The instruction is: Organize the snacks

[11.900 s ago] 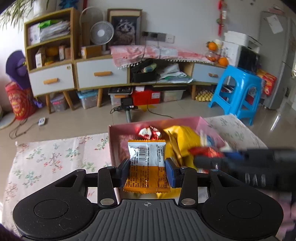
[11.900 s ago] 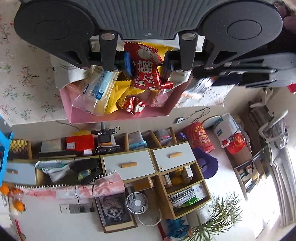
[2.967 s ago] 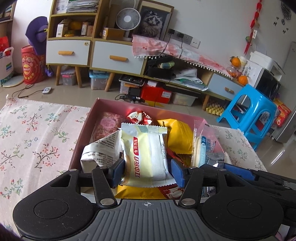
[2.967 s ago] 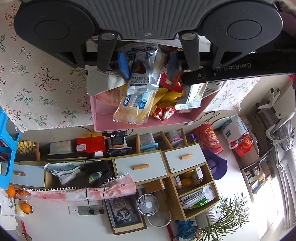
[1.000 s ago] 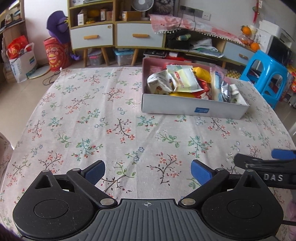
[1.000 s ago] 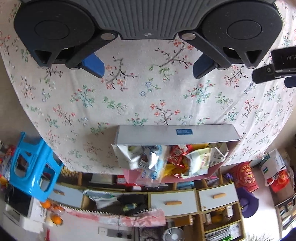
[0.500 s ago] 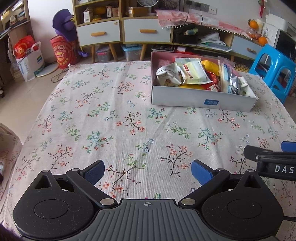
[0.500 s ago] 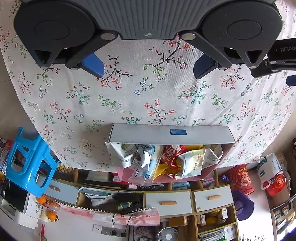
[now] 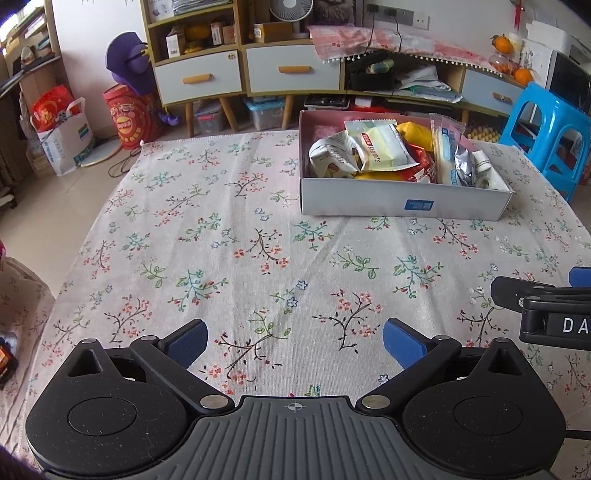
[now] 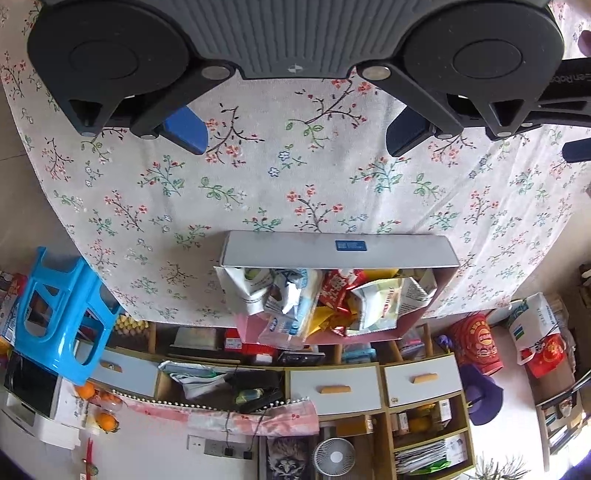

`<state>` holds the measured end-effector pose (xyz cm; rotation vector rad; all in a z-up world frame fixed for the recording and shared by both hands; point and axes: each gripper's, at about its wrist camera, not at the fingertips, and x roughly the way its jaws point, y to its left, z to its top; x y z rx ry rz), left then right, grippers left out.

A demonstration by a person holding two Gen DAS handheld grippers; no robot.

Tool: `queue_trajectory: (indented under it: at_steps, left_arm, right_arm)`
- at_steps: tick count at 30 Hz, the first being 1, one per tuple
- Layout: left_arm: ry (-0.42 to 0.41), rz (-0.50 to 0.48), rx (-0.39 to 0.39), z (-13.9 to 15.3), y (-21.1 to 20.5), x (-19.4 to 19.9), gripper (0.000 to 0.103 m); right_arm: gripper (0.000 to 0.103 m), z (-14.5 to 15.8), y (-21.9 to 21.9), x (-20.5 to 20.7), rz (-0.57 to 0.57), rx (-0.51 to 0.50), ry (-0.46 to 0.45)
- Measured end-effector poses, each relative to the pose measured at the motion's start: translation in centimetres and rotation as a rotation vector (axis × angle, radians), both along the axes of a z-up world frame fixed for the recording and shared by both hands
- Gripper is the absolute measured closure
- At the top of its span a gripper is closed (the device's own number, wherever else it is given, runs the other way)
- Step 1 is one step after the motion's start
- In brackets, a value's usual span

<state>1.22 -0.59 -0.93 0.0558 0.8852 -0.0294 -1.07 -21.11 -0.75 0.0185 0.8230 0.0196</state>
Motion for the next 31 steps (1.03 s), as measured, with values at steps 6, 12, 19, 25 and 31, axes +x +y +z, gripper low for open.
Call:
queue_trajectory:
  at_steps: [6, 12, 19, 25, 31]
  left_arm:
    - [0.009, 0.002, -0.007, -0.27, -0.01, 0.08, 0.001]
    - [0.012, 0.006, -0.014, -0.26, 0.21, 0.05, 0.001]
    - [0.009, 0.008, -0.022, -0.12, 0.3, 0.02, 0.001]
    - [0.01, -0.005, -0.02, -0.21, 0.1, -0.09, 0.001]
    - [-0.001, -0.029, -0.013, -0.19, -0.07, -0.23, 0.001]
  right_arm:
    - [0.009, 0.15, 0.63, 0.1, 0.022, -0.001, -0.005]
    - [0.009, -0.12, 0.88, 0.01, 0.03, -0.015, -0.002]
    - [0.009, -0.04, 0.77, -0.16, 0.028, -0.016, -0.003]
    - [0.009, 0.09, 0.78, -0.24, 0.026, -0.015, -0.007]
    - [0.009, 0.24, 0.73, -0.33, 0.025, -0.014, -0.011]
